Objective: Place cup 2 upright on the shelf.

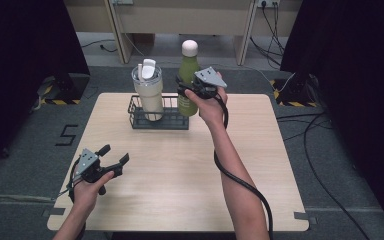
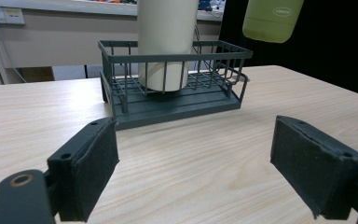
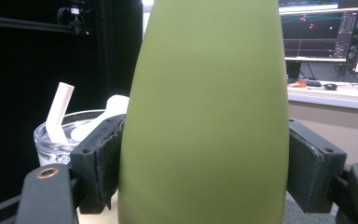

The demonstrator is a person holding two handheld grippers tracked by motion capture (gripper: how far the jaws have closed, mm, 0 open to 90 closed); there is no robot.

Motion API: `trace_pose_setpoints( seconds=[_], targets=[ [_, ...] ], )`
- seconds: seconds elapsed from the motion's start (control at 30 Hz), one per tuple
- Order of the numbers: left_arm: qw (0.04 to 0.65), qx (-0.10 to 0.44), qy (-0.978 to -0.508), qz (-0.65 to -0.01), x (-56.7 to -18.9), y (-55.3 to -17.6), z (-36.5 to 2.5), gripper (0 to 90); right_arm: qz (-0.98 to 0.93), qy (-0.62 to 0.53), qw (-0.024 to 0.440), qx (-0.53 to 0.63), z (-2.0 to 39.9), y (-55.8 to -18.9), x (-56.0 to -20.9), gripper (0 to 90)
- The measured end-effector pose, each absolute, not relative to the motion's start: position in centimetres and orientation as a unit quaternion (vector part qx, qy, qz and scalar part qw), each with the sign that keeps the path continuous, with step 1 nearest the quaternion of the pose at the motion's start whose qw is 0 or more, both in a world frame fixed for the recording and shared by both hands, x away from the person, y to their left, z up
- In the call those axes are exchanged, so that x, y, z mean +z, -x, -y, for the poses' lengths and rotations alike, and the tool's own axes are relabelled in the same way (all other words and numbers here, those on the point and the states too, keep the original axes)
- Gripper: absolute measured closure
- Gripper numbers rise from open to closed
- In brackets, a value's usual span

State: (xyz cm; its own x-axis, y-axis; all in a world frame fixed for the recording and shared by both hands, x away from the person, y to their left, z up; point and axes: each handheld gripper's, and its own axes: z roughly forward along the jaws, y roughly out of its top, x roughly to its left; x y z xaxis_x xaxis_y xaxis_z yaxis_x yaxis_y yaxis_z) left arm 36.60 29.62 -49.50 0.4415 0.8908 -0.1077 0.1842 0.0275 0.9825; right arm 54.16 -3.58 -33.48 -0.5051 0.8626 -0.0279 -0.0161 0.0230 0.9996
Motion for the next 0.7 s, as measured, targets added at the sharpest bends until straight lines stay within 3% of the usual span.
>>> trace_pose_setpoints(
  seconds=[0.7],
  targets=[
    [0.575, 0.305, -0.627, -0.428, -49.6, -36.6, -29.5, 14.2, -0.626, -0.356, 0.353, 0.597, 1.5, -57.5, -33.8, 23.7]
  ],
)
